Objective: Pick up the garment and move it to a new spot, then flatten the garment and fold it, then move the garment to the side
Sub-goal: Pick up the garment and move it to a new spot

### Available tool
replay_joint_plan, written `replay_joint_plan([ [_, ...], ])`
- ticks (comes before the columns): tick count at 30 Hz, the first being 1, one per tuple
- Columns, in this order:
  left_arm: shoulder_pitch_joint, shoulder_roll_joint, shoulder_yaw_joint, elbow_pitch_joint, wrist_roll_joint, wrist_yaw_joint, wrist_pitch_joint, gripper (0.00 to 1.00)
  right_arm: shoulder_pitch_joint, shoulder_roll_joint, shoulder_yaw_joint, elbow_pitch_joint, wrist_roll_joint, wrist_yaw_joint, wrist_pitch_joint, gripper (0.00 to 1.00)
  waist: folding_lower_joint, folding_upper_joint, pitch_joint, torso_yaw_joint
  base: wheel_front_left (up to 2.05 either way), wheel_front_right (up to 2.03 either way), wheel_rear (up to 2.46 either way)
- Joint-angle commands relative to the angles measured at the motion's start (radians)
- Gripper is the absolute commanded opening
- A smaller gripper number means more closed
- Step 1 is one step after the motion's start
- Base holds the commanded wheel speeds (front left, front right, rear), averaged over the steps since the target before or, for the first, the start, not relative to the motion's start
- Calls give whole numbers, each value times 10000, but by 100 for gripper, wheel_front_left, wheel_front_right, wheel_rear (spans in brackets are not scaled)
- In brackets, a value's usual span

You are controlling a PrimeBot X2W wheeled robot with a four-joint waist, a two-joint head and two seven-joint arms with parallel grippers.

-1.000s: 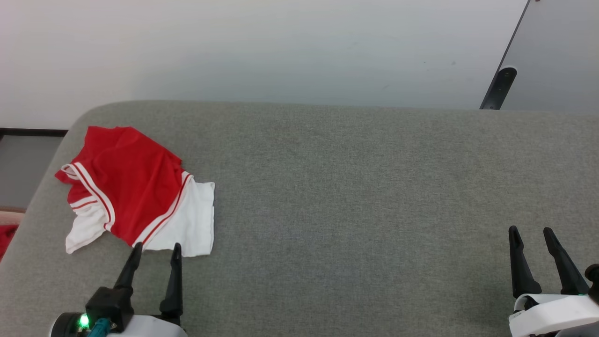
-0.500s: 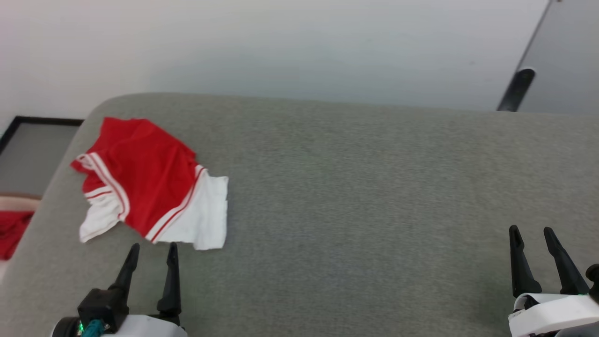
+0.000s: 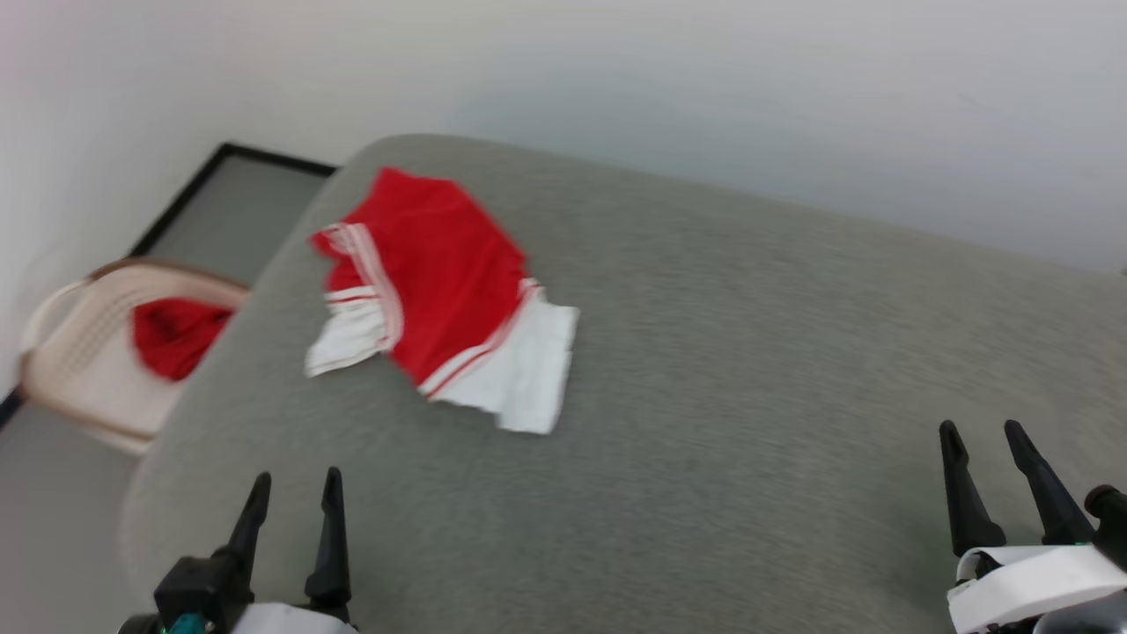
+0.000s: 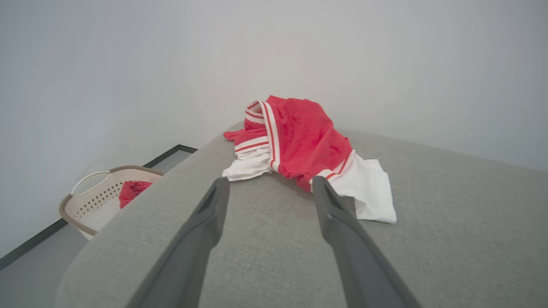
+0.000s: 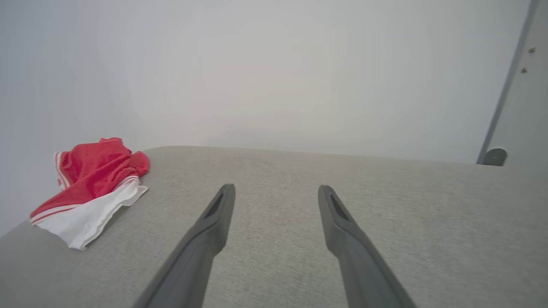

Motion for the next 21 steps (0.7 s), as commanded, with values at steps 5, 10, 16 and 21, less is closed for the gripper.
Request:
replay_joint_plan([
  [5, 354, -88, 188, -100, -130, 30, -5, 100, -241, -45, 370, 25, 81, 8, 120, 100, 0, -1, -1, 2407, 0, 0, 0],
  [10, 782, -210, 499, -524, -406, 221, -5, 100, -705, -180, 1010, 54, 121, 8, 355, 100, 0, -1, 218, 2904, 0, 0, 0],
  [16, 1395, -302, 816, -1368, -1165, 598, -5, 100, -1526, -377, 1923, 402, 324, 6, 460, 100, 0, -1, 451, 3021, 0, 0, 0],
  [21, 1752, -295, 539, -1806, -1675, 988, -5, 100, -1961, -523, 2464, 780, 555, 6, 374, 100, 0, -1, 549, 3038, 0, 0, 0],
])
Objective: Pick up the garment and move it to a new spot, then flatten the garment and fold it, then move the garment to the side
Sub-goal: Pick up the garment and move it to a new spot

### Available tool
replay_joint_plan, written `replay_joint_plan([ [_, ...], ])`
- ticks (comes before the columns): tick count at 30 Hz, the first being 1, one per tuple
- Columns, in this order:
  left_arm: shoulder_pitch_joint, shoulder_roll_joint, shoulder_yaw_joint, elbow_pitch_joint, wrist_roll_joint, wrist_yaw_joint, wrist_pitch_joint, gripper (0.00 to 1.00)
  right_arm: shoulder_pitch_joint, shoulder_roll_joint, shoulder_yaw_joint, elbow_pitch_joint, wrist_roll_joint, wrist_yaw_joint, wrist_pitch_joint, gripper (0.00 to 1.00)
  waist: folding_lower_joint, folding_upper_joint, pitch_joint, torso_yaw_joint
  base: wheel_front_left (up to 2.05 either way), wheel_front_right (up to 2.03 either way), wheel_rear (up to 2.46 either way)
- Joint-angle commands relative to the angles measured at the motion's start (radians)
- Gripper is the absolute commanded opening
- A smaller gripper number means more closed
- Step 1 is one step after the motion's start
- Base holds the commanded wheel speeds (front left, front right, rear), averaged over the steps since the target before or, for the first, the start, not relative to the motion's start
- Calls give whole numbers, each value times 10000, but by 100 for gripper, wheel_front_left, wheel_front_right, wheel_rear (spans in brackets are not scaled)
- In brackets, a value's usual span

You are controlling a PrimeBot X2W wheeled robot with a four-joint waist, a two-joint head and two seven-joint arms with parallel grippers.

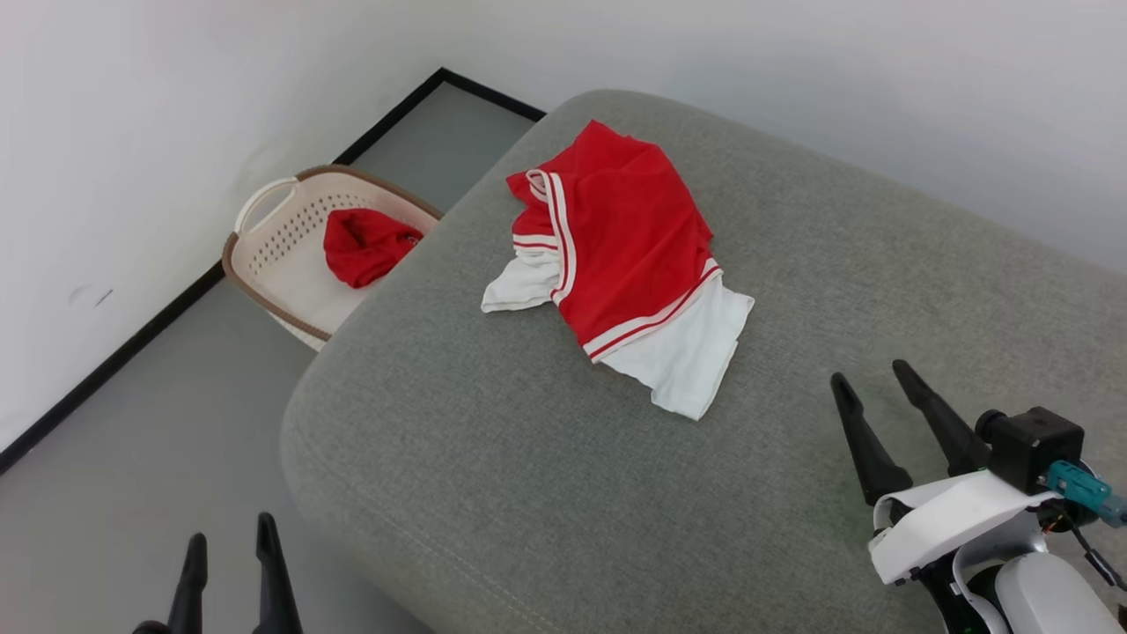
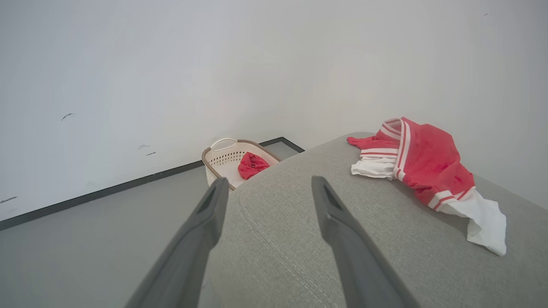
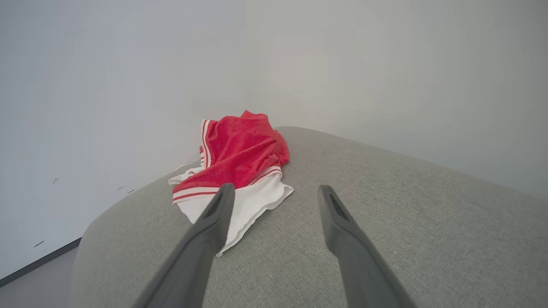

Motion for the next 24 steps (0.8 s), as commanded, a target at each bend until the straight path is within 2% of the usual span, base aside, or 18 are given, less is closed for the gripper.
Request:
replay_joint_plan([
  [1, 134, -7, -68, -106, -95, 118, -5, 100, -161, -81, 127, 96, 98, 4, -82, 100, 0, 0, 67, 39, 0, 0, 0],
  [5, -14, -7, -350, -103, -169, 64, -5, 100, -197, -219, 243, 218, 231, 4, -188, 100, 0, 0, 89, -8, 0, 0, 0],
  [9, -732, 15, -692, 187, 90, -379, -5, 100, 32, -319, 106, 126, 237, 4, -310, 100, 0, 0, 96, -114, 0, 0, 0],
  [12, -1778, 437, -1081, 656, 461, -703, -5, 100, 253, -371, -6, -151, 98, 4, -316, 100, 0, 0, 176, -261, 0, 0, 0],
  [17, -4500, 1252, -1488, 1335, 662, -1005, 54, 100, -224, -422, 258, -902, -239, 4, 109, 100, 0, 0, 1131, -1364, 0, 0, 0],
  [24, -9043, 2136, -1872, 3828, -682, -1165, 604, 100, -1374, -558, 603, -1465, -479, 4, 280, 100, 0, 0, 2641, -2802, 0, 0, 0],
])
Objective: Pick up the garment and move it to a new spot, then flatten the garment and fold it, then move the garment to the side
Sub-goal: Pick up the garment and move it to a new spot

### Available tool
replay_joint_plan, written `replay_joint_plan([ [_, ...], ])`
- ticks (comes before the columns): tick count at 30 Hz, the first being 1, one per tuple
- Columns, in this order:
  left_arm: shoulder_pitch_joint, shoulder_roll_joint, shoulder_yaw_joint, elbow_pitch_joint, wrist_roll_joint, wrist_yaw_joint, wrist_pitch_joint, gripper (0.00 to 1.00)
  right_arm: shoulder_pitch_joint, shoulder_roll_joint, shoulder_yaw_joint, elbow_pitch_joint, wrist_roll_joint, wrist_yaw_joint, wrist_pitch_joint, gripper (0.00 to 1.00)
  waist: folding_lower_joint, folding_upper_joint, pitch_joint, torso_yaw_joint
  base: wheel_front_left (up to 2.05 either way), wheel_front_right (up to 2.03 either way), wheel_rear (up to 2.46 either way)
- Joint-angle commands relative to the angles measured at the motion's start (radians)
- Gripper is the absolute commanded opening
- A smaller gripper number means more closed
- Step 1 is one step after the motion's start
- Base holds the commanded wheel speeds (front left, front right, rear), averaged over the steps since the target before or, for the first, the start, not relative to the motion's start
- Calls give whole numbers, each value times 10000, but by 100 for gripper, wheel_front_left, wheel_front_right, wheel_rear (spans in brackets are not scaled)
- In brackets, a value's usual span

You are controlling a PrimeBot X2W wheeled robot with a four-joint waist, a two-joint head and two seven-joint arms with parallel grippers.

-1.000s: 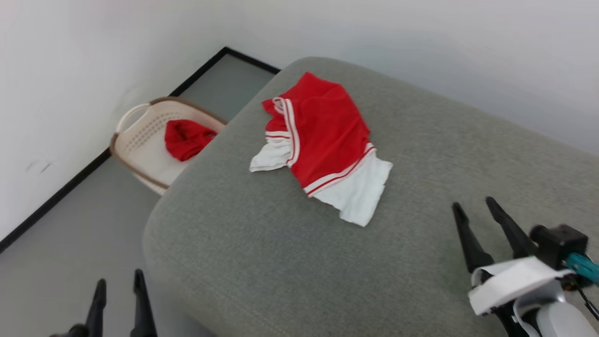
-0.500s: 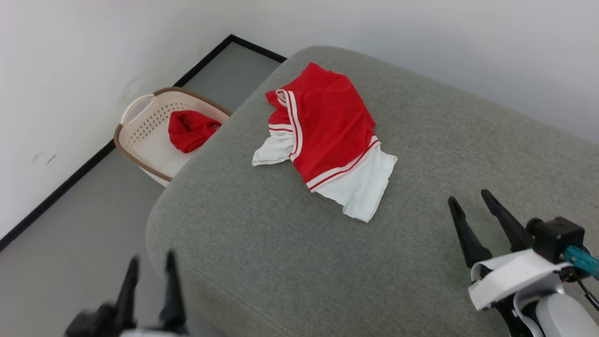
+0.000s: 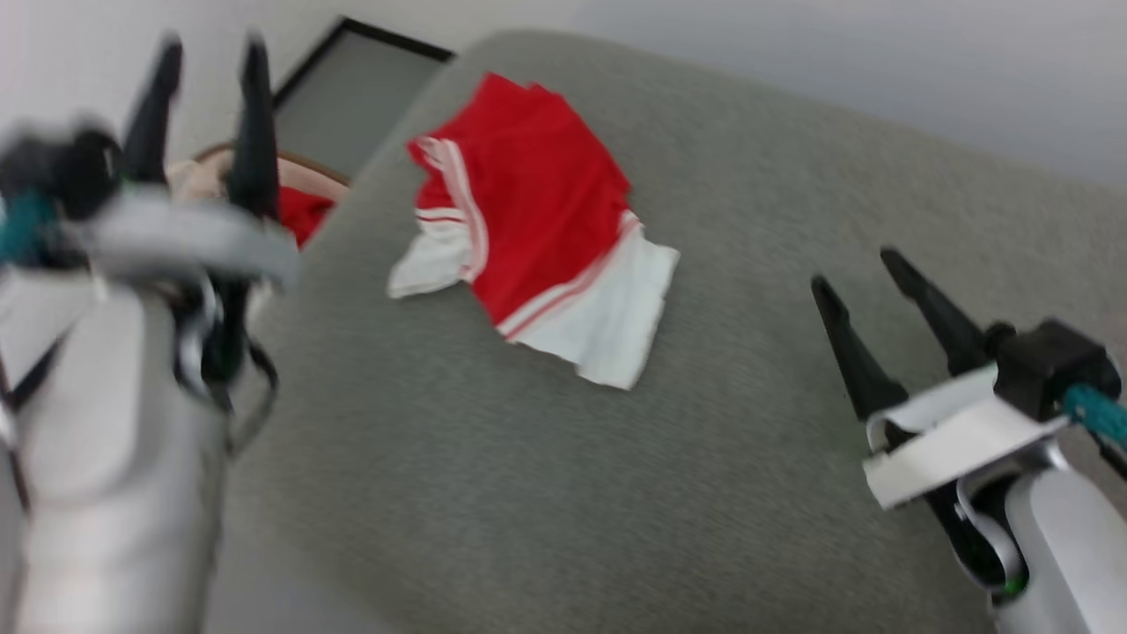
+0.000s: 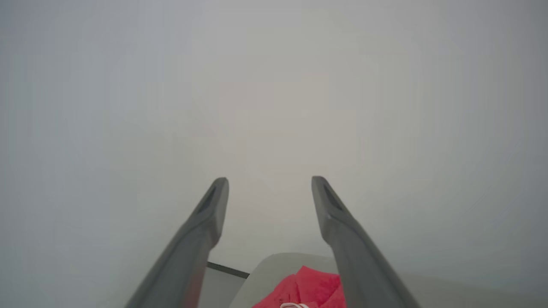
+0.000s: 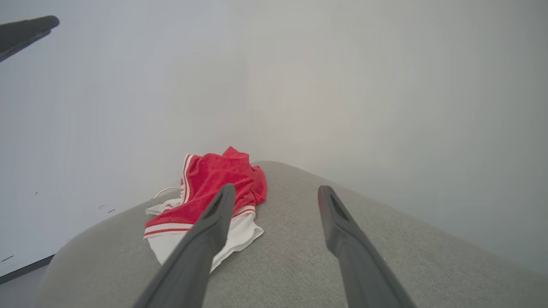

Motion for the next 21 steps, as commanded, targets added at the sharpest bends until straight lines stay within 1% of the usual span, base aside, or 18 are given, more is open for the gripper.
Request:
replay_joint_plan([
  [1, -994, 217, -278, 703, -399, -49, 175, 100, -412, -50, 99, -63, -70, 4, -13, 100, 0, 0, 1881, -1877, 0, 0, 0],
  [3, -1999, 572, -678, 1638, -863, -54, 474, 100, -773, -42, 236, -110, -106, 4, -40, 100, 0, 0, 2244, -2233, 0, 0, 0],
  [5, -2824, 1073, -1300, 2535, -925, -47, 819, 100, -1111, -30, 401, -169, -112, 4, -84, 100, 0, 0, 2599, -2583, 0, 0, 0],
  [7, -3515, 1191, -1778, 3426, -1517, -52, 1297, 100, -1352, -19, 491, -140, -122, 4, -186, 100, 0, 0, 2823, -2867, 0, 0, 0],
  [8, -3802, 1356, -2074, 3843, -1636, -51, 1619, 100, -1454, 8, 513, -119, -116, 4, -233, 100, 0, 0, 2913, -2993, 0, 0, 0],
  [10, -4257, 1554, -2546, 4630, -2212, -38, 2412, 100, -1618, 44, 578, -84, -92, 4, -333, 100, 0, 0, 3035, -3185, 0, 0, 0],
  [11, -4382, 1588, -2853, 4940, -2551, -40, 2998, 100, -1698, 63, 648, -77, -73, 4, -379, 100, 0, 0, 3081, -3286, 0, 0, 0],
  [14, -4602, 1750, -3648, 5654, -3521, -39, 5113, 100, -1807, 52, 748, -85, -54, 4, -448, 100, 0, 0, 3172, -3498, 0, 0, 0],
  [15, -4663, 1908, -3832, 5879, -3758, -40, 5804, 100, -1834, 53, 773, -114, -44, 4, -448, 100, 0, 0, 3221, -3558, 0, 0, 0],
  [16, -4740, 2101, -4046, 6102, -3871, -31, 6436, 100, -1894, 55, 794, -153, -40, 4, -438, 100, 0, 0, 3279, -3622, 0, 0, 0],
  [17, -4805, 2179, -4306, 6157, -3956, -32, 6894, 100, -1950, 52, 803, -203, -46, 4, -439, 100, 0, 0, 3336, -3672, 0, 0, 0],
  [19, -4950, 2301, -4425, 6396, -4227, -32, 7279, 100, -2034, 48, 828, -336, -69, 4, -402, 100, 0, 0, 3501, -3788, 0, 0, 0],
  [21, -4957, 2273, -4347, 6666, -4627, -33, 7496, 100, -2055, 54, 841, -471, -145, 4, -347, 100, 0, 0, 3708, -3910, 0, 0, 0],
])
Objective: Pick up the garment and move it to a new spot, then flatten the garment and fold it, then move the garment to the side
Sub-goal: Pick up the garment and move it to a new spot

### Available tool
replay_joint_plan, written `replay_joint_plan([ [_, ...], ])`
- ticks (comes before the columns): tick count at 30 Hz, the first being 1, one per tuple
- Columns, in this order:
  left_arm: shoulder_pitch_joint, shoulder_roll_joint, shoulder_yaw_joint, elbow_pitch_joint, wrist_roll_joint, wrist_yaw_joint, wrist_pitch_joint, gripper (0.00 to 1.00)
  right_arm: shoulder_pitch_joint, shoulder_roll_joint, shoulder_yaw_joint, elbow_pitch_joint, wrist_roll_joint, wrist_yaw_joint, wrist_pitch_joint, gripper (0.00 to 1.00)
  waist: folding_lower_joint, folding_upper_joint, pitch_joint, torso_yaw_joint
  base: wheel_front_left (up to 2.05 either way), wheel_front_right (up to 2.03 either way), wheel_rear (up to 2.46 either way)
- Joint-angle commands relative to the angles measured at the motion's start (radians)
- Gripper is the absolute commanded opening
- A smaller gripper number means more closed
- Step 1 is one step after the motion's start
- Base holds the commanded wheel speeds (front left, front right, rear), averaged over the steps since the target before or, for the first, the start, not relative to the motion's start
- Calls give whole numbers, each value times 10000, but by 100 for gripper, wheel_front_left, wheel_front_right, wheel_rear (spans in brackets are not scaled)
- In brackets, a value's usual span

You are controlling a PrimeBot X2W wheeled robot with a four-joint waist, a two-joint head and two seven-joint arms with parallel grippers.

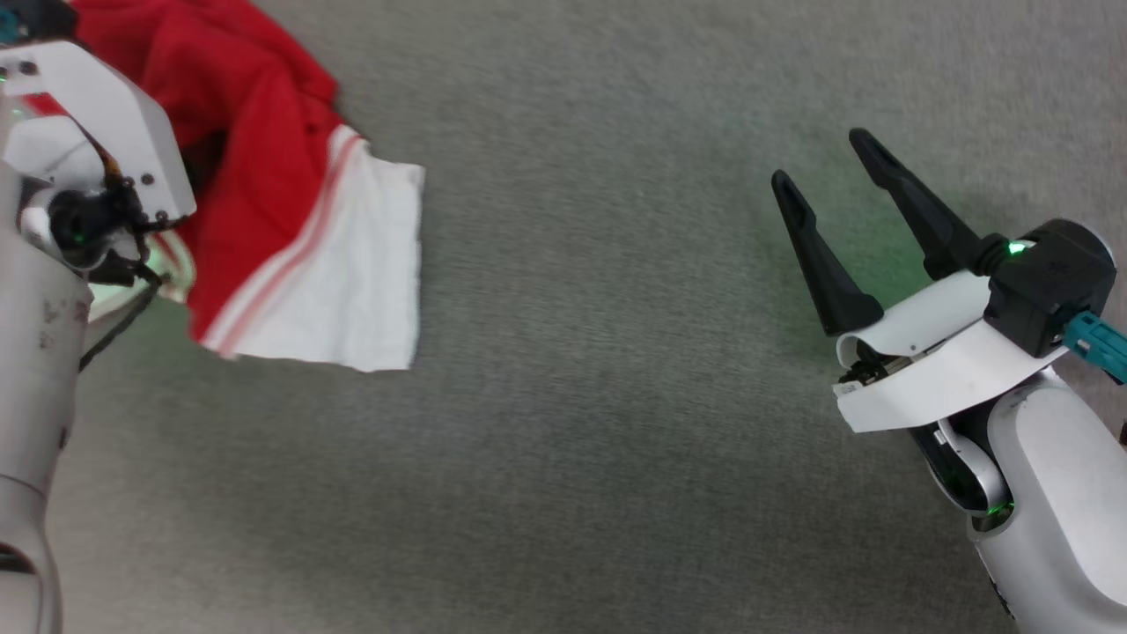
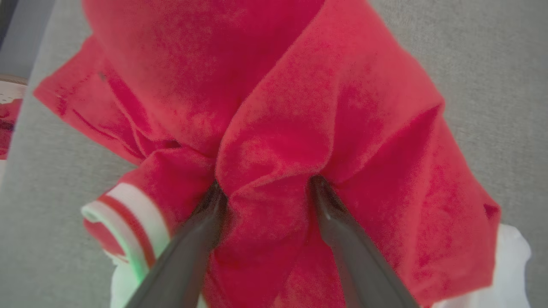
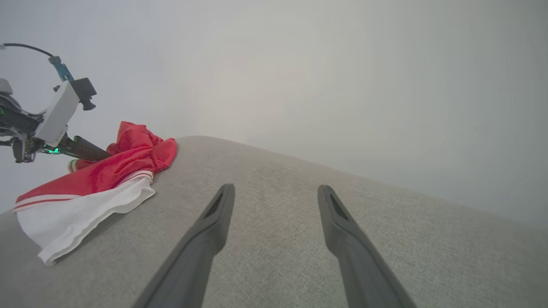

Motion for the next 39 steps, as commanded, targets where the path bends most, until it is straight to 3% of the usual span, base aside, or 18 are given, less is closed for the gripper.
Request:
replay_joint_plan([
  [1, -19, -96, -33, 246, -281, 27, 218, 100, -173, 37, 34, -148, -39, 4, 77, 100, 0, -1, 904, -782, 0, 0, 0],
  [9, 578, -766, -264, 884, -1289, 18, 783, 100, -280, 13, 27, -713, -301, 4, 305, 100, 0, -1, 1604, -1071, 0, 0, 0],
  [16, 938, -1198, -643, 653, -1921, 18, 1037, 100, -254, 33, 1, -975, -427, 4, 470, 100, 0, -1, 1708, -1082, 0, 0, 0],
  [17, 1023, -1255, -754, 497, -2020, 17, 1125, 38, -267, 45, 33, -987, -445, 4, 488, 100, 0, -1, 1669, -1089, 0, 0, 0],
  [18, 1098, -1286, -802, 299, -2200, -3, 1118, 0, -287, 54, 44, -1007, -460, 4, 498, 100, 0, -1, 1639, -1087, 0, 0, 0],
  [25, 951, -705, -846, -310, -2671, -30, -379, 0, -35, 164, 1, -749, -325, 4, 337, 100, 0, -1, 878, -984, 0, 0, 0],
  [33, 572, -89, -845, -587, -3261, -30, -1251, 0, 500, 484, -210, -226, 65, 4, -61, 100, 0, -1, -274, -949, 0, 0, 0],
  [39, 151, -516, -718, -1024, -4000, -6, -1244, 0, 1002, 754, -586, 139, 277, 4, -389, 100, 0, -1, -941, -1108, 0, 0, 0],
])
